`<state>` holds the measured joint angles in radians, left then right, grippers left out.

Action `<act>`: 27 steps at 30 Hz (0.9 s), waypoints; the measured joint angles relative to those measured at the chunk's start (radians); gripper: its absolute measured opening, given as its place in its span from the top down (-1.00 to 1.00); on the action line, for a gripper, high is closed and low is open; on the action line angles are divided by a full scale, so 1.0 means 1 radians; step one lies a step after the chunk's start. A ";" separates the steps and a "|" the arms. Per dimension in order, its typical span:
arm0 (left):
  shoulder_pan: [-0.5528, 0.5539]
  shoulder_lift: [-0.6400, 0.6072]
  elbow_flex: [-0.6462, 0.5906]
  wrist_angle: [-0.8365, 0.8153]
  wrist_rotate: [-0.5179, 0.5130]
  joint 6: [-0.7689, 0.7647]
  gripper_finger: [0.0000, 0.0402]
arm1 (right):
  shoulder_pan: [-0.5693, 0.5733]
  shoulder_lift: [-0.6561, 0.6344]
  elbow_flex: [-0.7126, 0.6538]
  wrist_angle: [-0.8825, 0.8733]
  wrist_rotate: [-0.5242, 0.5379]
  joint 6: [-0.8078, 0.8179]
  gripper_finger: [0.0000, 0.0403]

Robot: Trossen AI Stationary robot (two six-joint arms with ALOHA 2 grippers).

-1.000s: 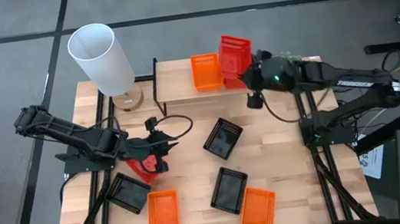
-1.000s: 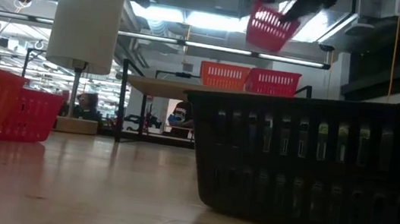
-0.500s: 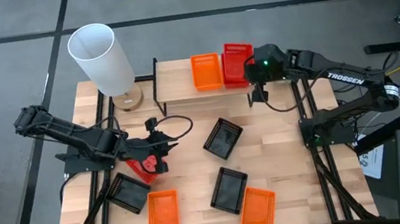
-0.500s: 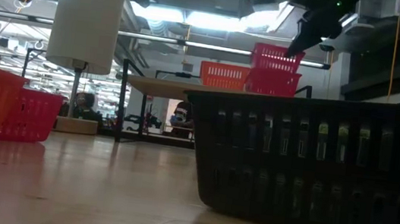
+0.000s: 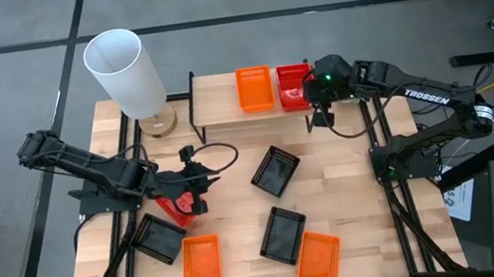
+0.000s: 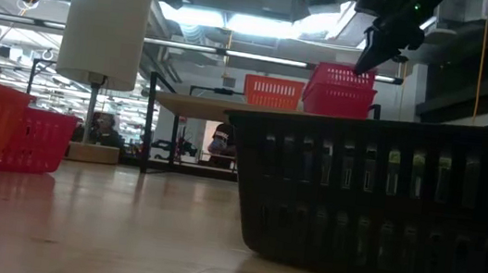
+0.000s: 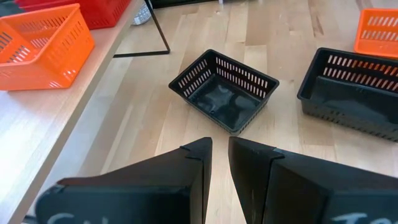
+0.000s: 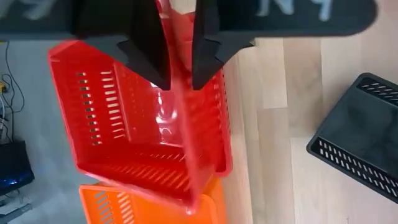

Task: Stack baskets on shelf by color
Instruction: Stack the right red basket on top of the red basket on the shelf, then put the top right black basket on the shelf

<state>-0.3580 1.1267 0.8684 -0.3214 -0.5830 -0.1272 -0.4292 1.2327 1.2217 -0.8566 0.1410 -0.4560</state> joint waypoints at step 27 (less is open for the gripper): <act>0.000 0.000 0.000 0.000 0.048 -0.001 0.77 | 0.221 -0.004 0.087 -0.353 -0.602 0.381 0.50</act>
<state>-0.3580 1.1267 0.8684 -0.3214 -0.5346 -0.1280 -0.2080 1.2290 1.3086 -1.2092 -0.4610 -0.0749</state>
